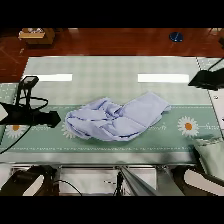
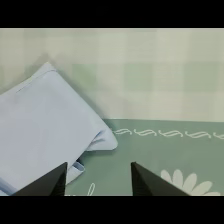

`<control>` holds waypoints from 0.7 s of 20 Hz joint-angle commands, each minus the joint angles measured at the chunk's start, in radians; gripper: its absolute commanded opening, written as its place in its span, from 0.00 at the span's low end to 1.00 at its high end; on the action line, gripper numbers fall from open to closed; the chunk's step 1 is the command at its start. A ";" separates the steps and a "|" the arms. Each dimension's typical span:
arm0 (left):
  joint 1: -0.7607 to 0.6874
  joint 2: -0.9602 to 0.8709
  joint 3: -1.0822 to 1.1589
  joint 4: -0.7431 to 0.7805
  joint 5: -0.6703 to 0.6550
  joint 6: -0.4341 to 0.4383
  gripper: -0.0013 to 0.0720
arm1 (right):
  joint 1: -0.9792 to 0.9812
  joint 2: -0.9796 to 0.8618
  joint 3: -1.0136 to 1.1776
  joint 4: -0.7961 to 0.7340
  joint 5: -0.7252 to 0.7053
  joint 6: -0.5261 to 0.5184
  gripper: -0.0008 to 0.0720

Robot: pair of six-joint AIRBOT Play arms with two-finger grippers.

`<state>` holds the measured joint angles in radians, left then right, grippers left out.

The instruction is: Fold the shirts.

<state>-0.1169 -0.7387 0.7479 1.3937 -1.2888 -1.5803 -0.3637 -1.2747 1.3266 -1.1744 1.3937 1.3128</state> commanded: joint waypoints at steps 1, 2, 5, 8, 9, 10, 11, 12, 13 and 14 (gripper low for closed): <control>0.212 0.011 -0.150 -0.299 0.090 0.182 0.97 | -0.180 0.009 -0.101 0.164 -0.049 -0.050 0.69; 0.282 0.003 -0.185 -0.383 0.090 0.238 0.97 | -0.191 0.009 -0.121 0.163 -0.064 -0.057 0.69; 0.472 -0.033 -0.316 -0.555 0.075 0.364 0.81 | -0.189 0.009 -0.174 0.185 -0.106 -0.084 0.69; 0.565 -0.098 -0.389 -0.619 0.075 0.458 0.84 | -0.189 0.009 -0.209 0.198 -0.112 -0.107 0.69; 0.576 -0.128 -0.392 -0.636 0.078 0.491 0.84 | -0.189 0.008 -0.214 0.198 -0.112 -0.113 0.69; 0.578 -0.158 -0.391 -0.655 0.087 0.518 0.84 | -0.189 0.008 -0.215 0.198 -0.112 -0.115 0.69; 0.577 -0.196 -0.391 -0.682 0.106 0.532 0.84 | -0.189 0.008 -0.215 0.199 -0.112 -0.115 0.69; 0.577 -0.234 -0.391 -0.708 0.127 0.544 0.84 | -0.189 0.008 -0.215 0.200 -0.112 -0.115 0.69; 0.577 -0.280 -0.391 -0.737 0.148 0.555 0.84 | -0.189 0.008 -0.215 0.199 -0.110 -0.115 0.69; 0.576 -0.323 -0.391 -0.763 0.164 0.573 0.84 | -0.189 0.008 -0.215 0.200 -0.106 -0.114 0.69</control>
<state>0.4423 -0.9627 0.3687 0.7292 -1.1683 -1.0786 -0.5510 -1.2667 1.1175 -0.9802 1.2858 1.2041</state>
